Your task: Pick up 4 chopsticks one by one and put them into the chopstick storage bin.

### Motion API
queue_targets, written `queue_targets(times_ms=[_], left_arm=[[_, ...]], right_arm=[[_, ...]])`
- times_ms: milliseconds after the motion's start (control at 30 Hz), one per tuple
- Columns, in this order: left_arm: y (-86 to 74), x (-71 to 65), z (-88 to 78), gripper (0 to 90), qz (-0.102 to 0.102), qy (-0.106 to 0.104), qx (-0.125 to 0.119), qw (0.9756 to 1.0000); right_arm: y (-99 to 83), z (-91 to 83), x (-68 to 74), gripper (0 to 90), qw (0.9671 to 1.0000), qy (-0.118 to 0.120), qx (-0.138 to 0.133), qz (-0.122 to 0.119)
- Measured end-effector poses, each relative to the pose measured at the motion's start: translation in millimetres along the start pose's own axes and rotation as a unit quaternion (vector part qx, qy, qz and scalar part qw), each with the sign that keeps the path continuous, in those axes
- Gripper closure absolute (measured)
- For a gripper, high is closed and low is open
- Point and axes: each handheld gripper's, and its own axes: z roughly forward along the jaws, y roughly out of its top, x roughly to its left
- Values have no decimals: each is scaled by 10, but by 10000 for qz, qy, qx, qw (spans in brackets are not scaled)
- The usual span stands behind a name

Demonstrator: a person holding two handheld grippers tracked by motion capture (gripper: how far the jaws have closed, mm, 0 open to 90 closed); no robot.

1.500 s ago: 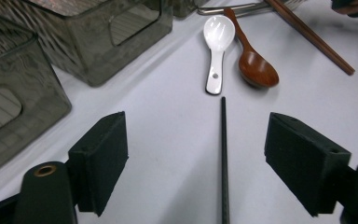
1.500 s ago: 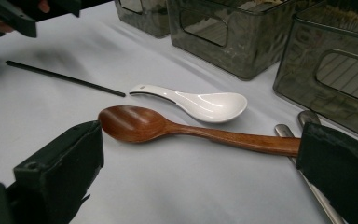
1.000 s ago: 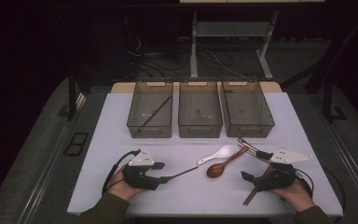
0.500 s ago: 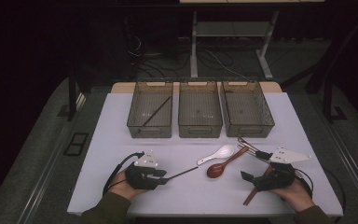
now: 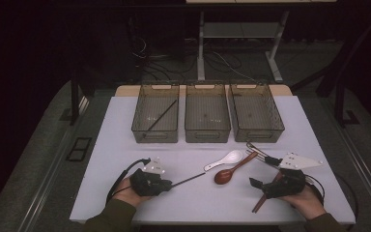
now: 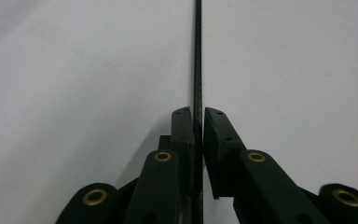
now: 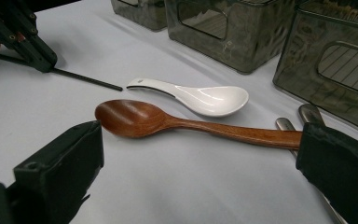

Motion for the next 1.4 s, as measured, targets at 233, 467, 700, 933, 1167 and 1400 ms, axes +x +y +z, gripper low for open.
queue_targets(times_ms=[233, 467, 700, 933, 1167, 1400], left_arm=[[26, -56, 12, 852, 174, 159, 117, 9997], [46, -54, 6, 858, 211, 156, 196, 9995], [63, -67, -12, 858, 206, 110, 131, 9996], [84, -51, -50, 859, 54, 94, -9, 9999], [115, -29, -108, 860, -177, 57, -192, 9996], [137, 14, -165, 860, -225, 88, -346, 9991]], right_arm=[[-1, 10, -1, 10, 10000, 6, 12, -6], [-2, 7, 3, 10, 10000, 18, 11, -20], [-2, 12, 2, 10, 10000, 15, 28, -27], [-2, 13, -1, 10, 10000, 24, 30, -9], [-2, 14, -1, 9, 10000, 28, 29, -14], [-1, 16, -1, 10, 10000, 25, 31, -17]])
